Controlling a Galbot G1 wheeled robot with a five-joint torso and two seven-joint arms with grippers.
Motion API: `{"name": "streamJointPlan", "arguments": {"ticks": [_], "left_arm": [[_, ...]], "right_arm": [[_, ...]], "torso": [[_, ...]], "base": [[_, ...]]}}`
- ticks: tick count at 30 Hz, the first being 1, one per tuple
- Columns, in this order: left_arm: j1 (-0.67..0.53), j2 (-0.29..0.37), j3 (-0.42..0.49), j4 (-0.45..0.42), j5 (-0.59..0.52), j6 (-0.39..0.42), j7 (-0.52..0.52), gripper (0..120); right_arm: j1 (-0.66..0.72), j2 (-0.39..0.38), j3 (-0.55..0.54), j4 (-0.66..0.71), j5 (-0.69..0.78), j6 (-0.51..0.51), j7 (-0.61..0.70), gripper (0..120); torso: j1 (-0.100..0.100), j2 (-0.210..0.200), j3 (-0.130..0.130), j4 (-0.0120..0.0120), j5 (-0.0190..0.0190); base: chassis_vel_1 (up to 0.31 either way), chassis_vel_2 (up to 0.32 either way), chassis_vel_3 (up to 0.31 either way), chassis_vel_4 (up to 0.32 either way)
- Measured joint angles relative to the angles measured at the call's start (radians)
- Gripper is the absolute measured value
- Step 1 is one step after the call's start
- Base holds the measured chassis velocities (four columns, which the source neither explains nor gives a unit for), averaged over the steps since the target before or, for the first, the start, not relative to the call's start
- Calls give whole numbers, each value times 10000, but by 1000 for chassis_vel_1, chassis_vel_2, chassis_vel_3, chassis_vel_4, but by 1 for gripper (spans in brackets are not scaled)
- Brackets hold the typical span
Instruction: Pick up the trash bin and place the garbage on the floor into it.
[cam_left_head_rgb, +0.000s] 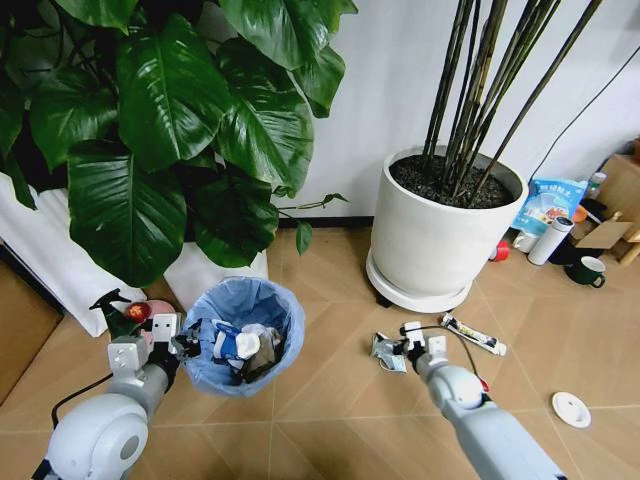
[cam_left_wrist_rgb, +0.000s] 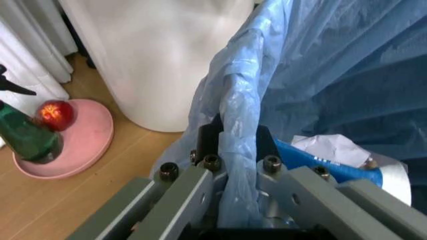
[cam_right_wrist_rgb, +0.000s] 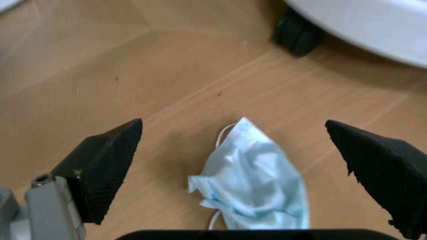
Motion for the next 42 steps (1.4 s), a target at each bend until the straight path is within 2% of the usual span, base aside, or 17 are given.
{"name": "streamJointPlan", "arguments": {"ticks": [6, 17, 22, 23, 24, 26, 28, 29, 32, 33, 36, 38, 41, 42], "left_arm": [[66, 12, -7, -13, -1, -7, -19, 0], [101, 69, -11, -3, -1, -22, -65, 0], [103, 94, -11, -3, -21, -23, -89, 0], [104, 104, -11, -2, -31, -23, -95, 0], [104, 108, -12, -2, -35, -23, -98, 0], [101, 113, -12, 0, -38, -23, -100, 0], [88, 123, -9, 23, -41, -23, -107, 0], [88, 123, -9, 23, -41, -23, -107, 0], [48, 125, 47, 67, -41, -23, -111, 0], [48, 125, 47, 67, -41, -23, -111, 0], [5, 133, 71, 97, -45, -23, -111, 0], [-2, 139, 72, 97, -49, -23, -110, 0], [1, 169, 64, 73, -84, -23, -112, 0], [1, 169, 64, 73, -84, -23, -112, 0]], "right_arm": [[469, 463, -239, -1375, -360, 108, -163, 100], [991, 1100, 4, -2955, -1300, 569, -205, 99], [1330, 1335, 311, -3696, -1532, 788, -403, 86], [1395, 1380, 381, -3870, -1580, 863, -469, 76], [1411, 1390, 396, -3912, -1590, 886, -480, 72], [1426, 1402, 428, -3970, -1612, 937, -489, 69], [1411, 1407, 481, -3984, -1616, 977, -493, 59], [1411, 1407, 481, -3984, -1616, 977, -493, 59], [1316, 1396, 587, -3918, -1617, 993, -464, 44], [1316, 1396, 587, -3918, -1617, 993, -464, 44], [1218, 1377, 673, -3866, -1616, 994, -409, 29], [1199, 1375, 701, -3856, -1617, 994, -364, 26], [1031, 1324, 852, -3548, -1505, 982, -82, 11], [1031, 1324, 852, -3548, -1505, 982, -82, 11]], "torso": [[0, 0, 0, -1, 2], [0, 0, 0, -1, 3], [-1, 1, -3, 0, 0], [-2, 1, -3, -1, -4], [-2, 2, -4, 1, -3], [-3, 2, -4, 2, 2], [-3, 2, -4, 4, 2], [-3, 2, -4, 4, 2], [-3, 3, -3, 3, -1], [-3, 3, -3, 3, -1], [-2, 3, -2, 0, -2], [-2, 3, -2, -1, -2], [0, 1, 2, -2, 1], [0, 1, 2, -2, 1]], "base": [[0, 0, 0, 0], [0, 0, 0, 0], [0, 0, 0, 0], [0, 0, 0, 0], [0, 0, 0, 0], [0, 0, 0, 0], [0, 0, 0, 0], [0, 0, 0, 0], [0, 0, 0, 0], [0, 0, 0, 0], [0, 0, 0, 0], [0, 0, 0, 0], [0, 0, 0, 0], [0, 0, 0, 0]]}}
